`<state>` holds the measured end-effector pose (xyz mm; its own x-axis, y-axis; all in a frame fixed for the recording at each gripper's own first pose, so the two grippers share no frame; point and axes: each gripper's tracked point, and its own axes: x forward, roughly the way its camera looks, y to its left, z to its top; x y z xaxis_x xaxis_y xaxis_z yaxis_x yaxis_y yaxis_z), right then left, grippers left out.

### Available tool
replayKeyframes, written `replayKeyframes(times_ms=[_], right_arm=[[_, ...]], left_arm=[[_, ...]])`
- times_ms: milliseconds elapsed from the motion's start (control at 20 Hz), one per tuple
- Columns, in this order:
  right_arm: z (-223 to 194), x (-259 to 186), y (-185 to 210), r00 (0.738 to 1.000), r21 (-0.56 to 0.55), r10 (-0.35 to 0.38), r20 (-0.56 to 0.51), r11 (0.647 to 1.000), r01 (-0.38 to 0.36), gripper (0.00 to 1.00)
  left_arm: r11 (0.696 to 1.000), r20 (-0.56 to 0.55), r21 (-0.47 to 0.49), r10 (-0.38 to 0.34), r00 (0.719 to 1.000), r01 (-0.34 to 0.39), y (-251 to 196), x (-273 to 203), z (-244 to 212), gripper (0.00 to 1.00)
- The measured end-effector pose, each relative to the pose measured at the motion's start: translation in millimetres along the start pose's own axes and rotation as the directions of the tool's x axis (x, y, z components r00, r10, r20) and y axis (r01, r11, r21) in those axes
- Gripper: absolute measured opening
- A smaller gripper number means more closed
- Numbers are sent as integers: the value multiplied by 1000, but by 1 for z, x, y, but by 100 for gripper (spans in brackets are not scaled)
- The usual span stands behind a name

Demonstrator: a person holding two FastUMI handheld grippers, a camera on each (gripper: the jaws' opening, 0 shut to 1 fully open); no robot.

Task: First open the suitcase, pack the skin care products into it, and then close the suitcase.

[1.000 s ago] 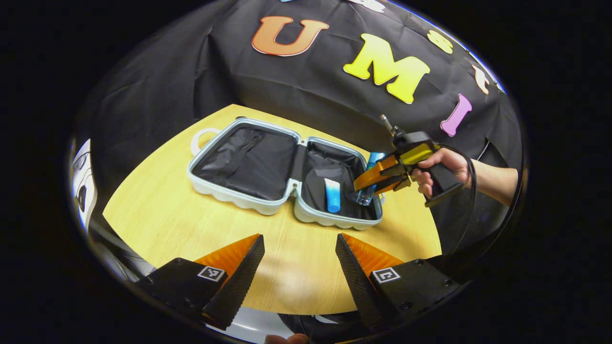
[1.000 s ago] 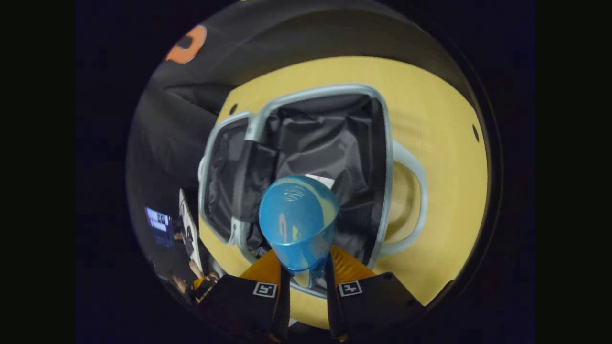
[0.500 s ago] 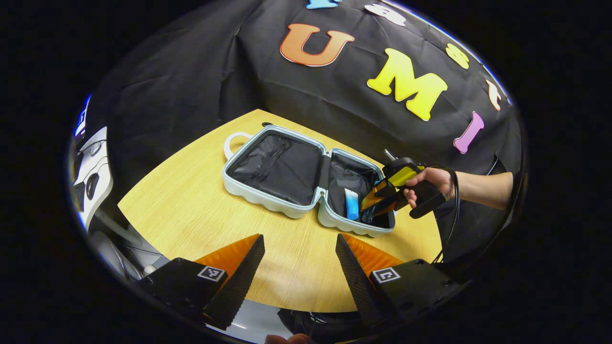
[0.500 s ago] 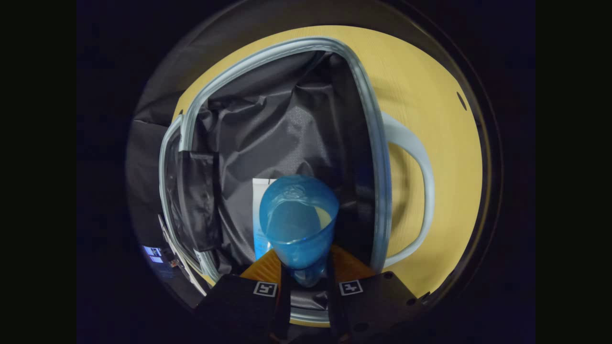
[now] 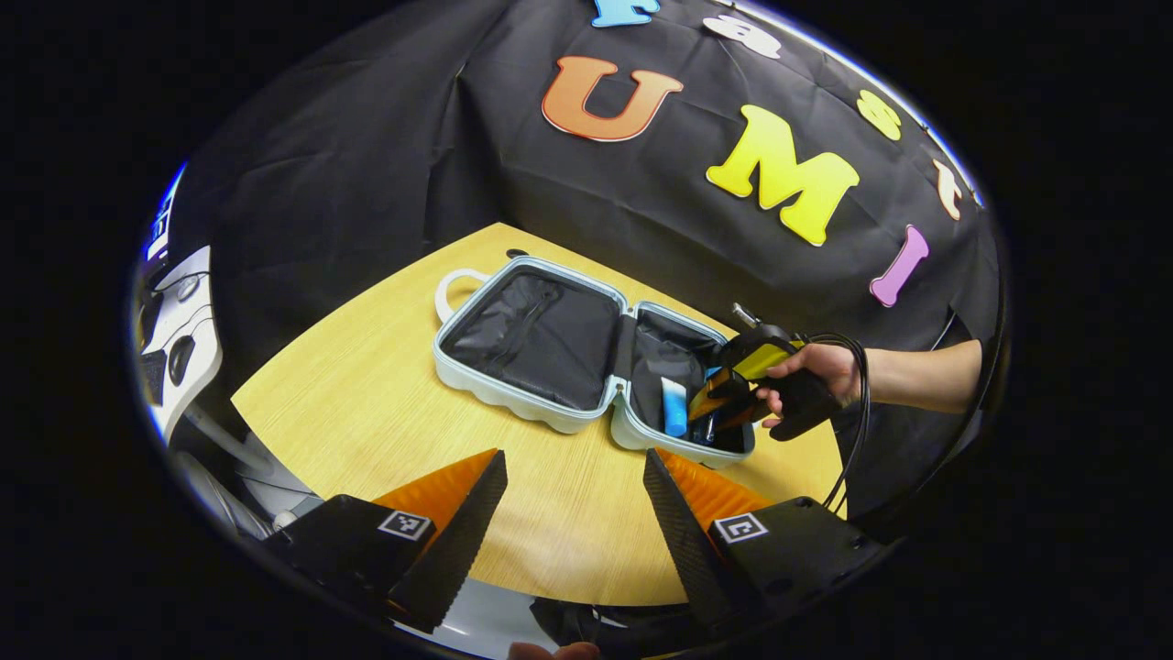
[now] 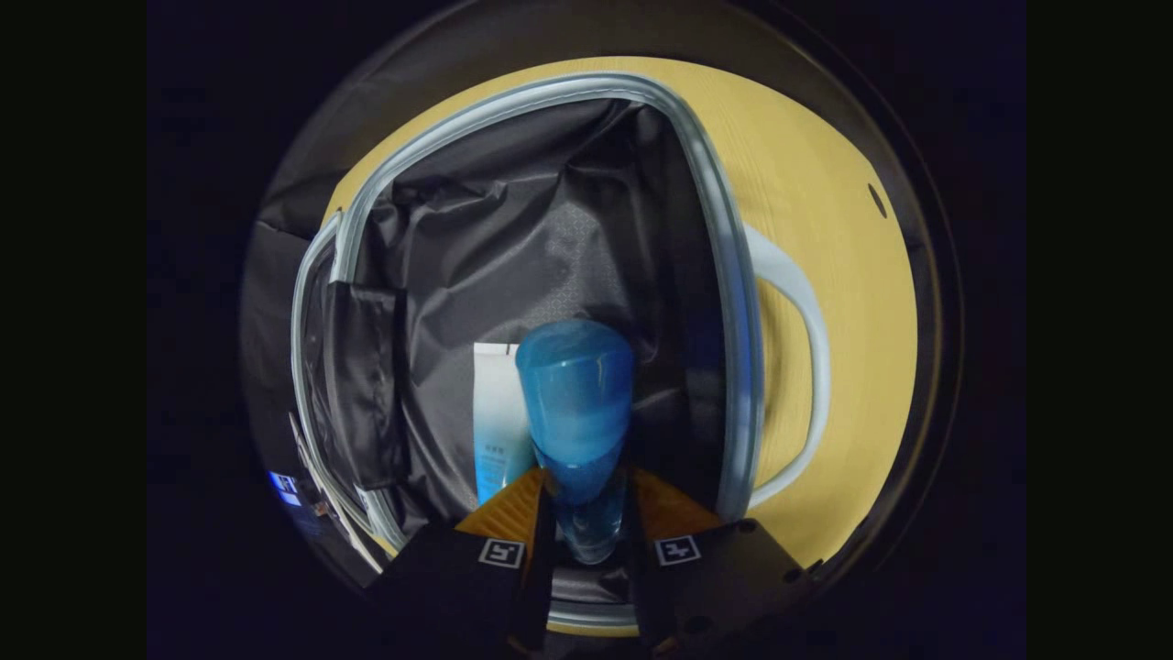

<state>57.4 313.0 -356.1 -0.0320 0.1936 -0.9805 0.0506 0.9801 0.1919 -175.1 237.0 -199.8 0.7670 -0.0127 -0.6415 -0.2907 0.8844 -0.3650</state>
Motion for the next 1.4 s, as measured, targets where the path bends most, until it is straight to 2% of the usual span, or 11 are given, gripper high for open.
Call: replayKeyframes(times_ms=[350,550,600,750,800,950,1000,1150,1250,1350,1400], right_arm=[[-8,-23,7,997,18,43,58,999,-44,41],[-23,-62,20,979,-174,119,168,981,-89,65],[-25,-74,21,968,-229,139,210,969,-90,79],[-33,-113,15,919,-376,199,340,924,-61,75],[-39,-126,14,900,-440,240,365,896,-61,81],[-46,-170,-3,806,-617,350,477,787,23,83],[-51,-182,-10,778,-640,372,506,767,49,79],[-64,-220,-29,709,-631,410,574,773,64,80],[-66,-236,-49,672,-590,379,636,800,107,83],[-75,-241,-59,664,-571,362,654,812,120,79],[-79,-241,-66,671,-564,346,656,816,131,83]], left_arm=[[1000,68,-18,20,997,-19,14,-1,22,96],[996,151,-54,-55,987,64,28,20,48,96],[994,165,-70,-72,984,84,35,28,56,96],[985,199,-143,-71,978,100,74,58,75,96],[982,211,-160,-67,975,102,88,69,86,96],[981,198,-182,-31,980,68,129,111,101,96],[975,189,-211,-35,981,75,140,127,106,96],[971,138,-233,-24,990,56,162,175,109,96],[960,112,-265,-56,992,84,167,197,115,96],[948,101,-307,-51,994,80,178,218,123,96],[942,93,-328,-41,995,70,187,227,126,96]])
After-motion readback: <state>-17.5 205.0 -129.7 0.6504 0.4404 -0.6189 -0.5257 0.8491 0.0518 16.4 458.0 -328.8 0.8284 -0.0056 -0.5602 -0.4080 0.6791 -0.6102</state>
